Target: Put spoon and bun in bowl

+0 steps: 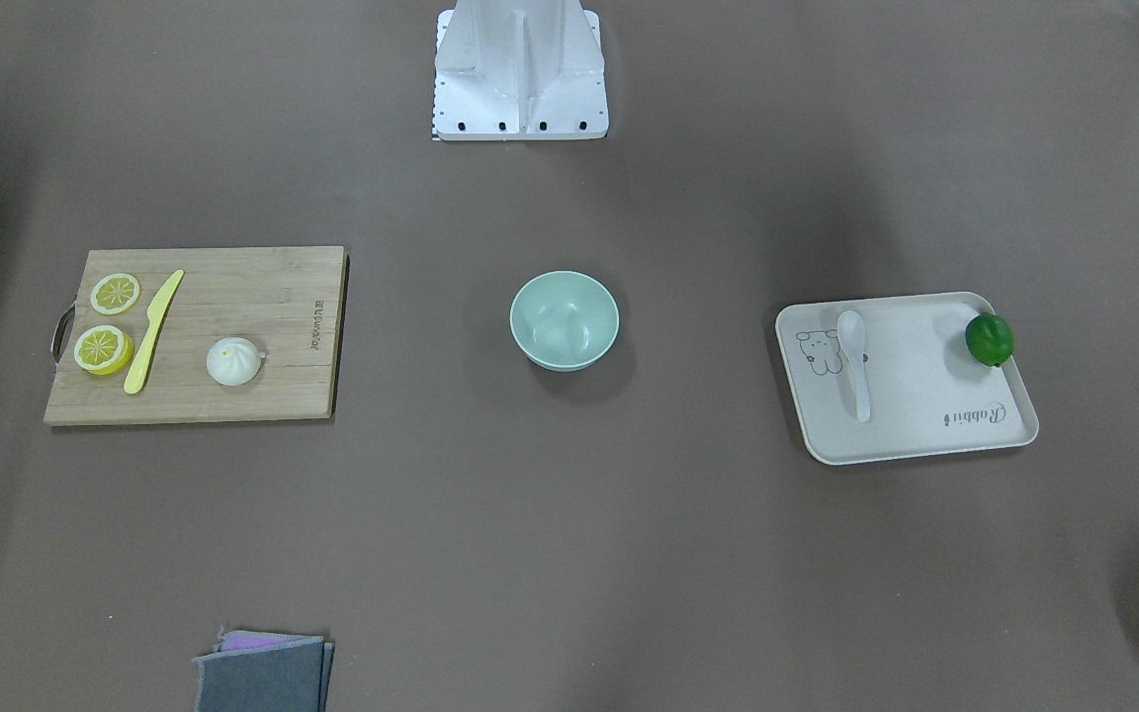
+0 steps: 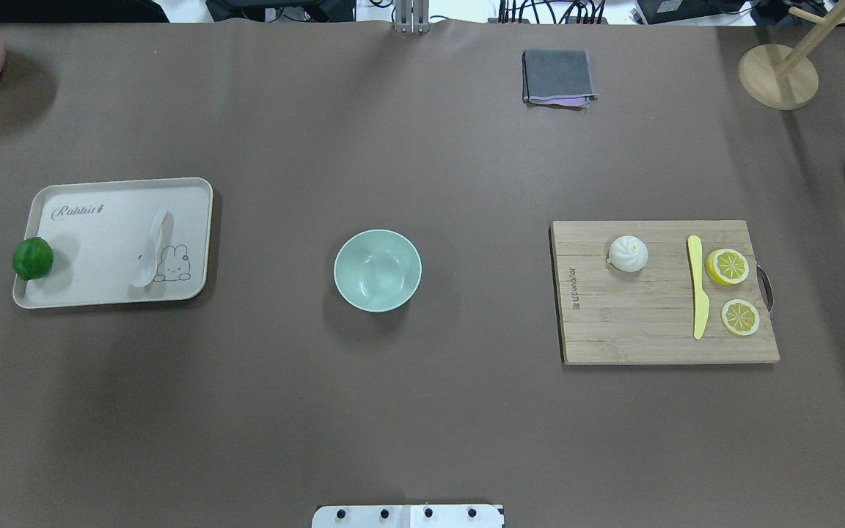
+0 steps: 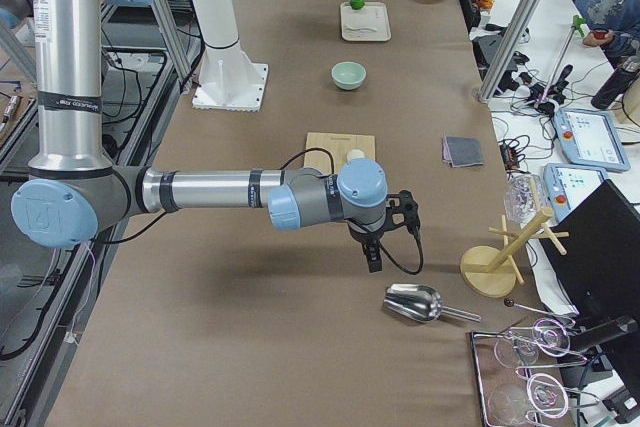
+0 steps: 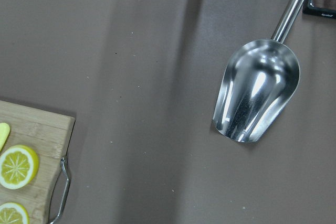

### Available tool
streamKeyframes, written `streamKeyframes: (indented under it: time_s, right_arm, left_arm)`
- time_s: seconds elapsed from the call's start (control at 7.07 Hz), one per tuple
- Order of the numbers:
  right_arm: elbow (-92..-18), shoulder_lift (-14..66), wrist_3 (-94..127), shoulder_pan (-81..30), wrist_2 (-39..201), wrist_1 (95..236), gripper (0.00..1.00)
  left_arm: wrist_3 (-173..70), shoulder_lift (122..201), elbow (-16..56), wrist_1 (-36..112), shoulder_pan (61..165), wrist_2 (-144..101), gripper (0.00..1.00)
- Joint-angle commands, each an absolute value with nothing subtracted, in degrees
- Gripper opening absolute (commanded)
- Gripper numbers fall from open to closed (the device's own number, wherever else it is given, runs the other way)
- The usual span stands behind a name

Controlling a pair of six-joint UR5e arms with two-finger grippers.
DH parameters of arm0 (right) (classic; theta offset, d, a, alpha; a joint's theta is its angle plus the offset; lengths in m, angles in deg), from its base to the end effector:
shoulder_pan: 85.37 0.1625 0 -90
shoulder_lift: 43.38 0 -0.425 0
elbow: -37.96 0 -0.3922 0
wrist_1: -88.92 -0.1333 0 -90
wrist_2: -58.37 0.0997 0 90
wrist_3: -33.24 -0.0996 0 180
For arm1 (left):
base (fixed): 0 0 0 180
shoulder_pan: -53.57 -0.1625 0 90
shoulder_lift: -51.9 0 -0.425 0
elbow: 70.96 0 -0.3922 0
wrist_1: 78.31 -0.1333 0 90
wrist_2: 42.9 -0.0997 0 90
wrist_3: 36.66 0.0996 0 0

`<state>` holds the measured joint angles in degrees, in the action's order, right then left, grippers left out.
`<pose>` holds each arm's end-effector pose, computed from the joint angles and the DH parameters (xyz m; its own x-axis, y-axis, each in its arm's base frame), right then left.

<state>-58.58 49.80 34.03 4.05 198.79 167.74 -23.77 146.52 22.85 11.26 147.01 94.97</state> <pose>0.0517 -0.4809 0.6003 0.6350 -0.2133 0.7425 0.0186 0.9651 0.2613 -0.0911 -0.5257 0.5809 0.6720 0.2817 -0.6849 -0.0928 0.9496 0.2995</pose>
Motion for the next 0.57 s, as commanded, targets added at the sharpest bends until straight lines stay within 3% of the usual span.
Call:
streamKeyframes:
  time_s: [0.0, 0.42]
  right_arm:
    - [-58.6, 49.8, 33.8, 3.8, 200.7, 167.7, 1.00]
    - [-61.4, 49.0, 27.6, -2.1, 200.3, 167.7, 0.99]
  left_arm:
    - [-25.1, 146.5, 22.7, 11.2, 145.7, 94.7, 0.98]
    - [-36.0, 146.6, 26.1, 11.3, 140.4, 94.8, 0.98]
